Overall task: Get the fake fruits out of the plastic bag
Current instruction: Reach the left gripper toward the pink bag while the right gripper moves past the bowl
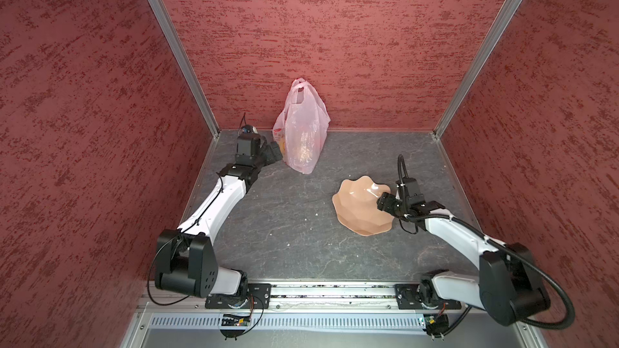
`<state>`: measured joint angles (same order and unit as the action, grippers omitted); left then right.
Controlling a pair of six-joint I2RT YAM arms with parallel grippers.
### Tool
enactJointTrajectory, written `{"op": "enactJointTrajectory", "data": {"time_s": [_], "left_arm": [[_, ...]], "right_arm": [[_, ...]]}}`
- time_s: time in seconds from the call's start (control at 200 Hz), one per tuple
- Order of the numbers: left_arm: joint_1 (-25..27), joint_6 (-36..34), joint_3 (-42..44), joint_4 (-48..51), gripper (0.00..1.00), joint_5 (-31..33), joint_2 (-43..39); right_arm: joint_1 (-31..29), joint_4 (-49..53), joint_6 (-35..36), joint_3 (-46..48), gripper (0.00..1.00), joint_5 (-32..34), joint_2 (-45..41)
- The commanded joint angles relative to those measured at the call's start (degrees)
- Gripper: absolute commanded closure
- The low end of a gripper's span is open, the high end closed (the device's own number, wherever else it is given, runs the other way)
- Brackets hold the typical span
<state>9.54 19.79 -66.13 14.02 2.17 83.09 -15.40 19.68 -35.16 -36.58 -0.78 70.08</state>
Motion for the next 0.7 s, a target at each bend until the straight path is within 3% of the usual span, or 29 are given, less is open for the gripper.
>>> {"op": "enactJointTrajectory", "data": {"time_s": [0.0,0.18,0.361,0.471,0.551,0.596,0.661,0.696], "left_arm": [[0.1,-4.8,-4.3,-6.5,0.01,-9.4,5.5],[-1.9,-4.4,-17.1,-9.9,0.0,-18.6,20.0],[-1.6,-5.3,-25.9,-9.6,0.13,-23.4,30.9],[-0.9,-5.5,-28.5,-8.6,0.36,-24.6,34.7],[-0.5,-4.7,-28.0,-8.9,0.59,-25.5,35.3],[-0.4,-3.9,-26.7,-9.3,0.77,-25.5,34.8],[-0.4,-1.6,-23.2,-10.0,0.98,-22.7,32.9],[-0.6,0.0,-20.7,-10.1,1.0,-20.3,31.4]], "right_arm": [[-0.3,5.8,-0.4,-3.7,0.17,5.1,-5.7],[-0.2,12.6,1.0,-6.7,0.16,8.8,-12.4],[-0.1,15.6,2.6,-8.9,0.16,12.0,-14.5],[-0.1,15.0,3.4,-9.5,0.17,12.1,-14.5],[-0.1,13.9,4.1,-10.1,0.19,11.4,-13.6],[-0.2,13.3,4.7,-10.6,0.2,10.9,-12.8],[-0.2,12.4,6.0,-11.9,0.23,9.4,-11.1],[-0.2,11.8,6.7,-12.7,0.24,8.3,-10.2]]}}
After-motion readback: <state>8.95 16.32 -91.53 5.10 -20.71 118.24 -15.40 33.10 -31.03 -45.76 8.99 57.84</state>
